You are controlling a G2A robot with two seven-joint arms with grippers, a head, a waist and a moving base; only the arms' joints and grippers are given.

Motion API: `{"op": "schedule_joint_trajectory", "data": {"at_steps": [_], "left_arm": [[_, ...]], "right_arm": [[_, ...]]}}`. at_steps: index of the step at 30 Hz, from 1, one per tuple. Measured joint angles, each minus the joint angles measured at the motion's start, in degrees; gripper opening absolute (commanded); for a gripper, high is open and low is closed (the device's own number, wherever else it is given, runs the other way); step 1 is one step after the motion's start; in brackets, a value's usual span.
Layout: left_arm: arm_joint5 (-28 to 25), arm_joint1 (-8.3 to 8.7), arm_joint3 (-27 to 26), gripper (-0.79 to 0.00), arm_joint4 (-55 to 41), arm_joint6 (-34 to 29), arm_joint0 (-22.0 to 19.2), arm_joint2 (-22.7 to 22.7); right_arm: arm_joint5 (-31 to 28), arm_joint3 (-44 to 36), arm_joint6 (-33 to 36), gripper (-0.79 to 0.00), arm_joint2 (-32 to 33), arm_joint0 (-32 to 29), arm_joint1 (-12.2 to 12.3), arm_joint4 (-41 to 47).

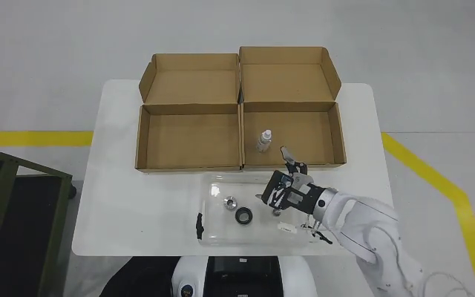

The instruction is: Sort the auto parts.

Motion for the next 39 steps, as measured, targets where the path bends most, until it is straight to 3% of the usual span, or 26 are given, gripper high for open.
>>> {"op": "schedule_joint_trajectory", "data": {"at_steps": [8, 21, 28, 39], "left_arm": [[0.0, 0.0, 0.0, 0.0, 0.0, 0.0, 0.0, 0.0], [0.0, 0.0, 0.0, 0.0, 0.0, 0.0, 0.0, 0.0], [0.0, 0.0, 0.0, 0.0, 0.0, 0.0, 0.0, 0.0], [0.0, 0.0, 0.0, 0.0, 0.0, 0.0, 0.0, 0.0]], "right_arm": [[-9.1, -2.1, -2.5, 0.0, 1.4, -5.3, 1.3, -3.2], [-10.5, 1.8, -3.6, 0.0, 2.6, -7.4, 2.4, -7.4], [-10.1, 3.1, -0.9, -0.114, 1.6, -6.6, 2.6, -7.9], [-8.4, 5.9, 4.1, -0.228, -1.7, -4.5, 2.6, -8.7]]}}
